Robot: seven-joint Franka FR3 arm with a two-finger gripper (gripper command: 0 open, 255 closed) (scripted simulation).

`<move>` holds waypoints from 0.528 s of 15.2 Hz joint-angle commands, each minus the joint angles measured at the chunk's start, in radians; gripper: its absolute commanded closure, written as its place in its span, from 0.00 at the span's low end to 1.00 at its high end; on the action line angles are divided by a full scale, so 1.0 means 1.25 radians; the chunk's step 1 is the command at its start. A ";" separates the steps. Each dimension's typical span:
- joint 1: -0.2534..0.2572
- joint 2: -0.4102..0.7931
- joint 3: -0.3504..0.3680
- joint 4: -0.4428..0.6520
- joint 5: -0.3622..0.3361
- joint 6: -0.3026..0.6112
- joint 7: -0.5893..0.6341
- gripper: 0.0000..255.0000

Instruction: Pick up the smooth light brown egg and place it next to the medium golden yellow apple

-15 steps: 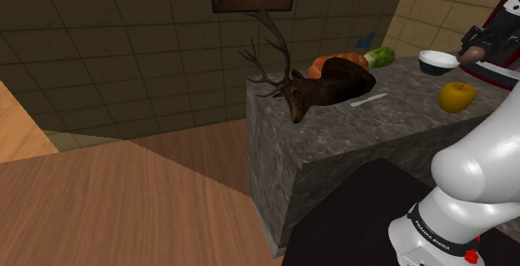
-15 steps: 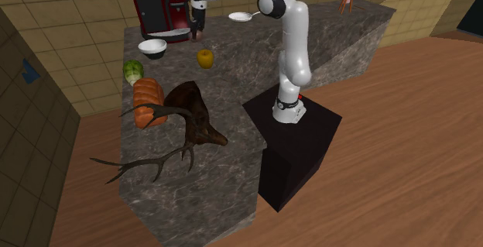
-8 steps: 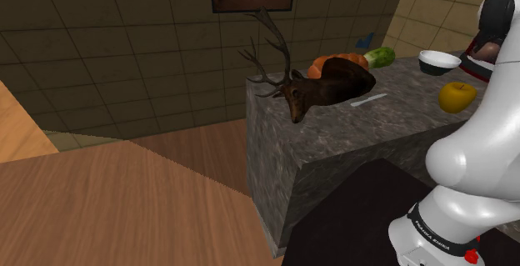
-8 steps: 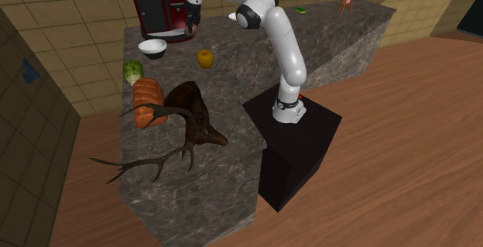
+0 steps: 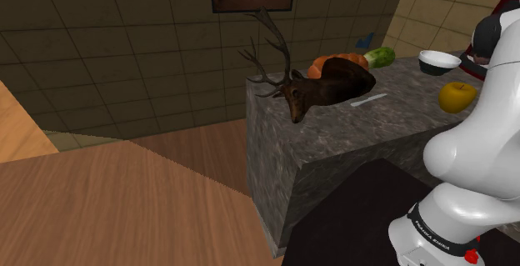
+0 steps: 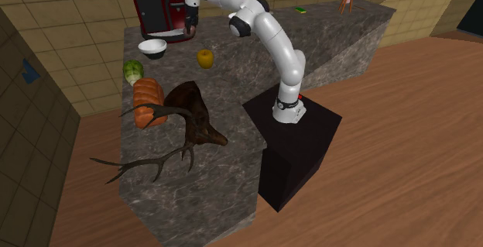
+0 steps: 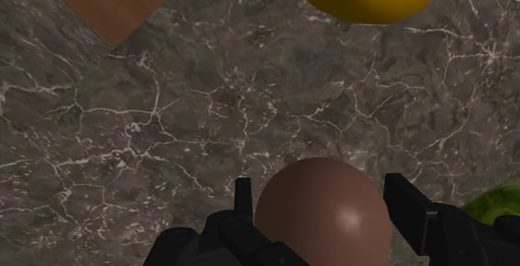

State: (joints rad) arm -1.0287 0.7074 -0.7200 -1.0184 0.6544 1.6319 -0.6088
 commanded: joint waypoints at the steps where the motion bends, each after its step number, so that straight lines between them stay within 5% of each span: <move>1: 0.008 -0.002 -0.001 -0.027 0.001 0.022 -0.009 1.00; 8: 0.035 -0.004 -0.001 -0.113 0.005 0.094 -0.035 1.00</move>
State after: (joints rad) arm -0.9889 0.7002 -0.7218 -1.1464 0.6585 1.7352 -0.6482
